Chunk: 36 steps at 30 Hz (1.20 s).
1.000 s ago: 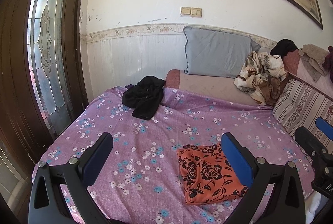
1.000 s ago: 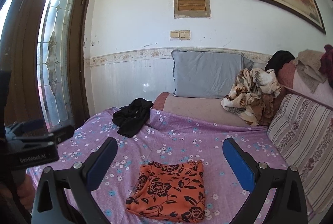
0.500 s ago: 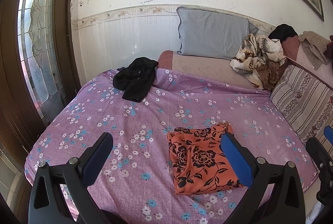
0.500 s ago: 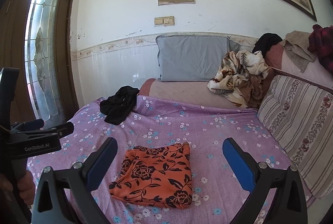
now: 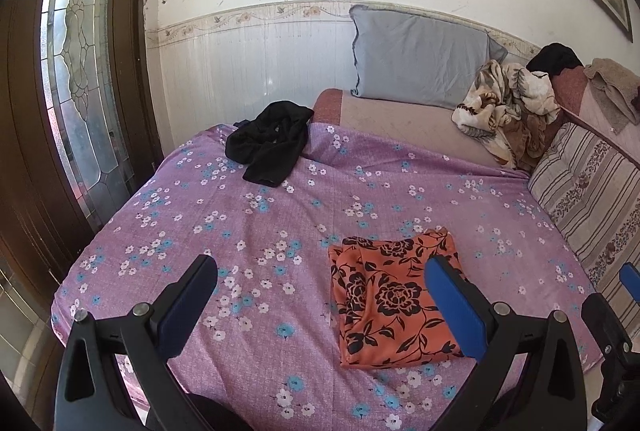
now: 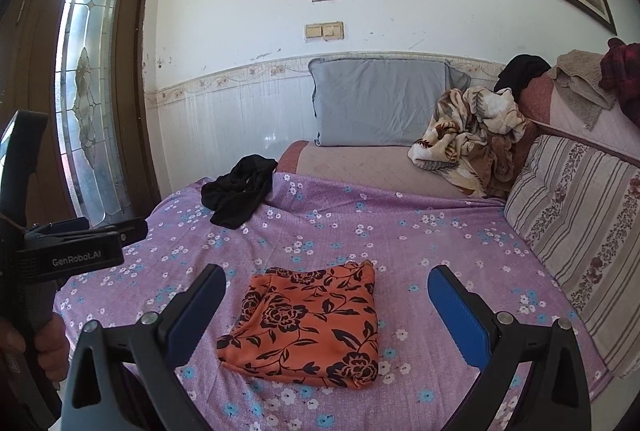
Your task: Fold small clothes
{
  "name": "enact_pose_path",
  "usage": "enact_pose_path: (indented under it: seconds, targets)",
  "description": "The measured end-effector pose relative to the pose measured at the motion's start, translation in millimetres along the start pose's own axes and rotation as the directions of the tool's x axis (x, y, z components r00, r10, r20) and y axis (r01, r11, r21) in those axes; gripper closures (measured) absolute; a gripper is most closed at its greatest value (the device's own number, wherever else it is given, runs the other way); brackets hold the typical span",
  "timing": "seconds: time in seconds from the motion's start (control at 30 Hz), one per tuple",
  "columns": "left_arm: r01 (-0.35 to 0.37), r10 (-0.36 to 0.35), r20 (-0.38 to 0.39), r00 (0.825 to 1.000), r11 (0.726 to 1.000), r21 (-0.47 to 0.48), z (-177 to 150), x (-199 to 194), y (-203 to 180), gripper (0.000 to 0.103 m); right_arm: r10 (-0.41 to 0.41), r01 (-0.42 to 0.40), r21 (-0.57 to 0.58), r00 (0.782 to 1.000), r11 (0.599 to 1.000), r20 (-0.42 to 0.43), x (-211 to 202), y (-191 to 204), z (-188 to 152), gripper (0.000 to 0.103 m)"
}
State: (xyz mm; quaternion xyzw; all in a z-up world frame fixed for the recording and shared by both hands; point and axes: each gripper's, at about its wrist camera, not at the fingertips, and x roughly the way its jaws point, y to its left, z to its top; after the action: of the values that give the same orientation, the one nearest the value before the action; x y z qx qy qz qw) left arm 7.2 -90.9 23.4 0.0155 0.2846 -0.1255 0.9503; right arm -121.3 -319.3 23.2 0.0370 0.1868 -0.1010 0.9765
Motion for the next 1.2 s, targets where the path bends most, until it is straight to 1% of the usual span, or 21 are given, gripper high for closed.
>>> enact_pose_path:
  seconds: [0.1,0.3,0.53,0.7,0.87,1.2]
  targets:
    - [0.006,-0.006,-0.017,1.0,1.0,0.015,-2,5,-7,0.0,-0.007,0.007,0.014,1.0,1.0,-0.002,1,-6,-1,0.001]
    - [0.025,-0.024,-0.012,1.0,0.999,0.04,-4,5,-14,0.0,0.007,-0.007,0.052,1.0,0.999,-0.017,4,-12,-1,0.001]
    - [0.014,-0.014,0.001,1.0,1.0,0.027,-2,2,-7,0.0,0.017,-0.016,0.021,1.0,1.0,-0.015,4,-1,1,0.001]
    - [0.004,-0.005,0.024,1.0,1.0,0.027,-1,-5,-2,0.0,0.012,-0.012,0.009,1.0,1.0,-0.004,-1,4,5,0.001]
    - [0.014,-0.015,0.033,0.999,0.999,0.031,0,-11,0,0.0,0.011,-0.011,-0.001,1.0,1.0,0.004,-7,10,8,0.001]
    - [0.003,-0.004,0.056,0.998,1.0,0.027,0,-16,10,0.0,0.001,0.0,-0.025,1.0,1.0,0.019,-13,22,13,0.001]
